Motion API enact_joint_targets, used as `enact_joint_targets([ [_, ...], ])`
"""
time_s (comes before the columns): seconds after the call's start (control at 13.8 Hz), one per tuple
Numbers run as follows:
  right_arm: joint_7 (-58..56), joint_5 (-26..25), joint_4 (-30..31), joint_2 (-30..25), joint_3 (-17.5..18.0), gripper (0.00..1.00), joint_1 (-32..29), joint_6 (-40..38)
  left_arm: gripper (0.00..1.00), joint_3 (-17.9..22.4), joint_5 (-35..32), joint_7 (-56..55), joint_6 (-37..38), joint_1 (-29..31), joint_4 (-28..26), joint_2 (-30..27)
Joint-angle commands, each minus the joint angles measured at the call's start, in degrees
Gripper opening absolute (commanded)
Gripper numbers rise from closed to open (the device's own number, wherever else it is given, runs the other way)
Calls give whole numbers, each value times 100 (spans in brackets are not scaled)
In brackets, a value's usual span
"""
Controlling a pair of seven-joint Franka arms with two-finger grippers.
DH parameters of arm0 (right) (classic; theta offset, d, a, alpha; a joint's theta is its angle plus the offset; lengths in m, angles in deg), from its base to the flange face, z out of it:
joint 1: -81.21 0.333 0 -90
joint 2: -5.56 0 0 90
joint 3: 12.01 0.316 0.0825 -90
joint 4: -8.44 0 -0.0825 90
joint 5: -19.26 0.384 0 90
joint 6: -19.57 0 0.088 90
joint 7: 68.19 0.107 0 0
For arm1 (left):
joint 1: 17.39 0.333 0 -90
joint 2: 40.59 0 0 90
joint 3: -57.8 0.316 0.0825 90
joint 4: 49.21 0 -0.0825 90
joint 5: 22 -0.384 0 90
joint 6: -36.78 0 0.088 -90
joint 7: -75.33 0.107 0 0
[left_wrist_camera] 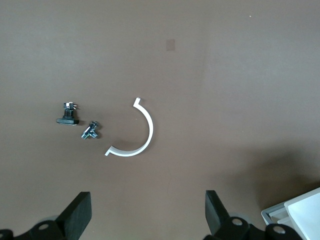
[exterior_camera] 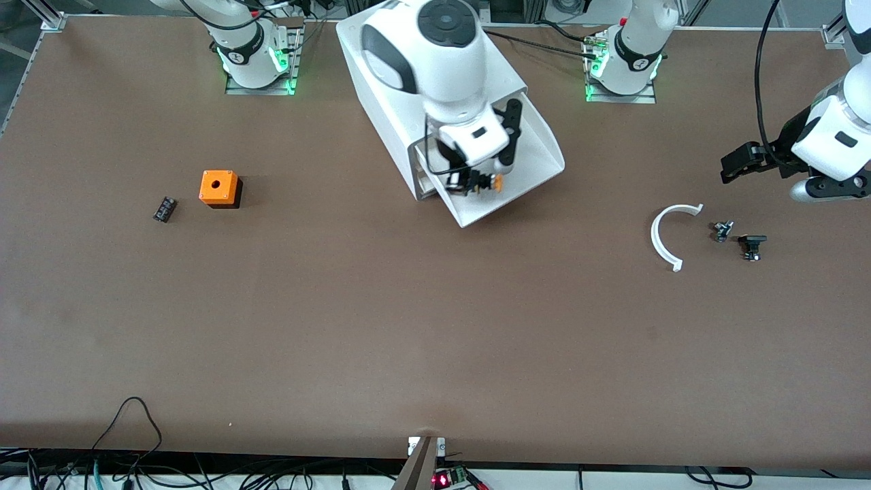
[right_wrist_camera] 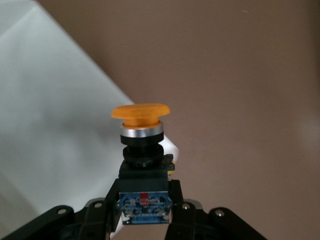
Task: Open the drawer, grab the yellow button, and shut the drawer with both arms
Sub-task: 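Lift the button out with the right gripper while the left gripper reaches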
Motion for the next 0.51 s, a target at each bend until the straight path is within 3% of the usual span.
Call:
enact_joint_targets([
  [0.0,273,-20,50,-214,-107,29,-509,0,100,-32,-5,-92,-184,-187,82,206],
  [0.22,598,41,348,-284,-231,29,-1133,53,100,-233,426,-783,-1079,-231,-471,444],
  [0.44,757,-55,1269,-617,-249,29,-1853,26,100,-953,409,-2310,-1906,-240,-912,628],
])
